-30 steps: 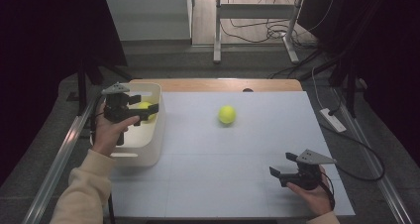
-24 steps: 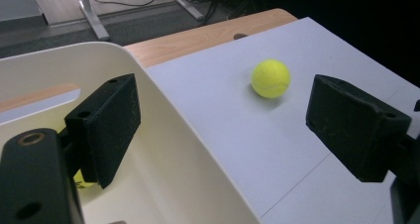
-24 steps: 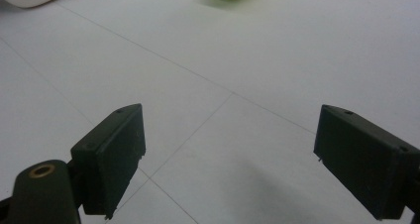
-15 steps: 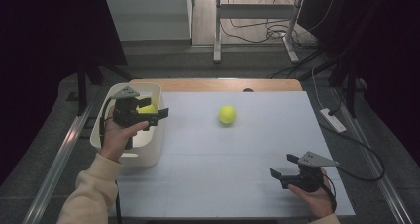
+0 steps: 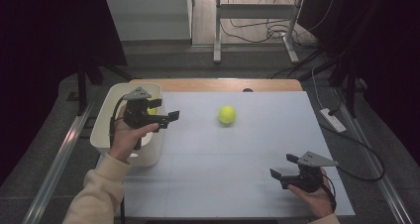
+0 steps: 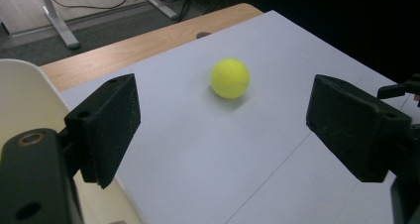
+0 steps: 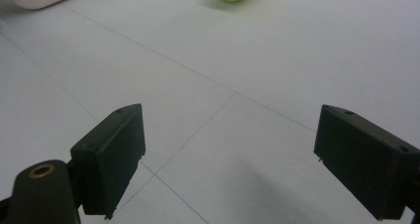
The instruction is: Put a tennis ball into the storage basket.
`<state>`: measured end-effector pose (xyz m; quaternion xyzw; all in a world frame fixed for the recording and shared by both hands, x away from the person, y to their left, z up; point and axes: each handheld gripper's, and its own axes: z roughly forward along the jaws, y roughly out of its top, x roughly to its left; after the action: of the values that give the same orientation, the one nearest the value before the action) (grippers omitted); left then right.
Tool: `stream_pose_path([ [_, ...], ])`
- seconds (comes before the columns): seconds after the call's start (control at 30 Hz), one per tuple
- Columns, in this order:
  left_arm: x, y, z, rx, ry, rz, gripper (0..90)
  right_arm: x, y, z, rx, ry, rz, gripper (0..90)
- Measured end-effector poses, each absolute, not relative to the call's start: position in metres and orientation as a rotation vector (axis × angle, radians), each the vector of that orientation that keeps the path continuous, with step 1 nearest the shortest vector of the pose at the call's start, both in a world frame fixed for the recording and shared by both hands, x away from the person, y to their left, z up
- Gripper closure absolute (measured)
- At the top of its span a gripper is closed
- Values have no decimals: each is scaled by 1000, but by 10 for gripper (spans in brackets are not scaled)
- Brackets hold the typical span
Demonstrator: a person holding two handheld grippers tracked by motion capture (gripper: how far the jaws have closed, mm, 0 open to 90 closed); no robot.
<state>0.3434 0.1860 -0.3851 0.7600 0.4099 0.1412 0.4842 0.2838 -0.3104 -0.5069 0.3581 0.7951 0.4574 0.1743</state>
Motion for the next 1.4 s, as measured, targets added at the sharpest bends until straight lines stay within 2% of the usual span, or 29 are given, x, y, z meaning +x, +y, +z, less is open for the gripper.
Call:
stream_pose_path([
  [1.4, 359, 131, -388, 1920, 932, 283, 142, 290, -310, -507, 1035, 2242, 1291, 123],
])
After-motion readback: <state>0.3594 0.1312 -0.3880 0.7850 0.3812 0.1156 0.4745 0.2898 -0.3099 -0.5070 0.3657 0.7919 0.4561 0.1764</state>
